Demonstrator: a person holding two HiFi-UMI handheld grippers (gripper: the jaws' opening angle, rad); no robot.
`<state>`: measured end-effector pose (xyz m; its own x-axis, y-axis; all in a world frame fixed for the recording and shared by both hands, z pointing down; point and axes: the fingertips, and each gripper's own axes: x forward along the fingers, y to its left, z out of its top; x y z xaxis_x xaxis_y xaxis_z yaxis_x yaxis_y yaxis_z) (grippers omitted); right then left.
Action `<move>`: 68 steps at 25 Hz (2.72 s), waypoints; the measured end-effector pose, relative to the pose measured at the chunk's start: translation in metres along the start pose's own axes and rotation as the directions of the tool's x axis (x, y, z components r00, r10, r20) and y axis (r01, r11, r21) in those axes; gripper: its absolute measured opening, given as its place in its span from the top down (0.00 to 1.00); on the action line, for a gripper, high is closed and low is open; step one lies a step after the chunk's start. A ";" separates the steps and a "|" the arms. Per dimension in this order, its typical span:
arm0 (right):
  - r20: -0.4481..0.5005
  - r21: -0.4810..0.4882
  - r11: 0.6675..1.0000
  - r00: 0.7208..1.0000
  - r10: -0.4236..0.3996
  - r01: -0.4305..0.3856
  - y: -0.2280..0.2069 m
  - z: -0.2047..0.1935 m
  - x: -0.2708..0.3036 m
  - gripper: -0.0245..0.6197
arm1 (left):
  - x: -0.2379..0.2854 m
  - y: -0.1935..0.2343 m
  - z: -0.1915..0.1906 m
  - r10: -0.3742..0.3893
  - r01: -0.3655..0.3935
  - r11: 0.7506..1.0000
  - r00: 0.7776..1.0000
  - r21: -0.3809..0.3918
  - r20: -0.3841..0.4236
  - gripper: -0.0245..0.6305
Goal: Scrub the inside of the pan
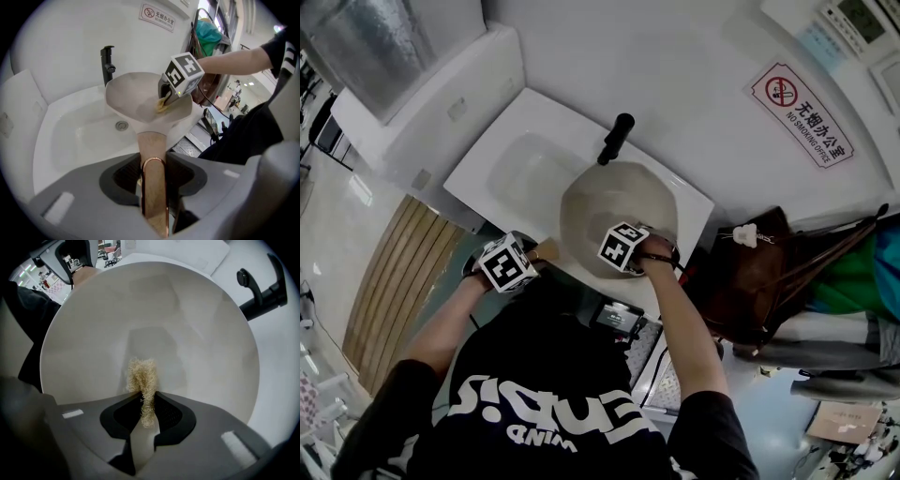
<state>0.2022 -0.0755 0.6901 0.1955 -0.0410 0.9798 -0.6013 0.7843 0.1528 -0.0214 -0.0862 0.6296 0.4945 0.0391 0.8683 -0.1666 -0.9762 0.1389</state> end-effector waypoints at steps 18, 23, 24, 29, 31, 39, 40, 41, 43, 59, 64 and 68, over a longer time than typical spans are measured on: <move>0.074 -0.106 0.993 0.996 0.051 -0.043 0.036 0.063 -0.006 0.85 | -0.001 -0.004 0.006 -0.004 0.004 1.000 1.000 -0.005 0.005 0.71; 0.132 -0.092 0.996 0.991 0.012 0.000 0.025 0.083 -0.010 0.85 | -0.003 -0.006 0.006 -0.007 0.007 1.000 1.000 -0.015 0.000 0.71; 0.146 -0.087 0.996 0.989 -0.001 0.014 0.022 0.087 -0.011 0.85 | -0.003 -0.006 0.006 -0.009 0.009 1.000 1.000 -0.016 -0.002 0.71; 0.202 -0.061 0.992 0.975 -0.095 0.109 -0.004 0.104 -0.012 0.85 | -0.002 -0.006 0.004 -0.015 0.015 1.000 1.000 -0.024 -0.005 0.72; 0.207 -0.058 0.984 0.966 -0.152 0.168 -0.019 0.108 -0.013 0.85 | -0.002 -0.006 0.004 -0.019 0.018 0.999 1.000 -0.027 -0.006 0.72; 0.217 -0.035 0.937 0.917 -0.334 0.349 -0.073 0.103 -0.012 0.85 | 0.002 -0.005 0.002 -0.039 0.038 0.999 0.999 -0.028 -0.011 0.72; 0.216 -0.030 0.932 0.913 -0.346 0.361 -0.078 0.101 -0.011 0.85 | 0.002 -0.004 0.001 -0.041 0.040 0.999 0.999 -0.029 -0.012 0.72; 0.214 -0.027 0.928 0.909 -0.357 0.371 -0.082 0.100 -0.011 0.85 | 0.002 -0.004 0.001 -0.042 0.042 0.999 0.999 -0.029 -0.013 0.72; 0.204 -0.028 0.921 0.904 -0.376 0.389 -0.091 0.096 -0.010 0.85 | 0.003 -0.003 0.000 -0.046 0.045 0.998 0.999 -0.031 -0.014 0.72; 0.056 -0.084 0.896 0.899 -0.433 0.437 -0.122 0.045 -0.001 0.85 | -0.001 -0.003 0.002 -0.063 0.062 0.998 0.998 -0.025 -0.021 0.72; 0.027 -0.093 0.908 0.913 -0.408 0.409 -0.113 0.029 0.001 0.85 | -0.002 -0.004 0.005 -0.060 0.060 0.998 0.998 -0.015 -0.019 0.72; 0.000 -0.097 0.924 0.928 -0.373 0.371 -0.104 0.018 0.003 0.85 | -0.003 -0.005 0.006 -0.052 0.052 0.999 0.999 -0.011 -0.015 0.72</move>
<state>0.2512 -0.1679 0.6792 0.4053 -0.3306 0.8523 -0.4078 0.7690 0.4923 -0.0168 -0.0831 0.6236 0.4899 0.0927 0.8668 -0.1501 -0.9705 0.1886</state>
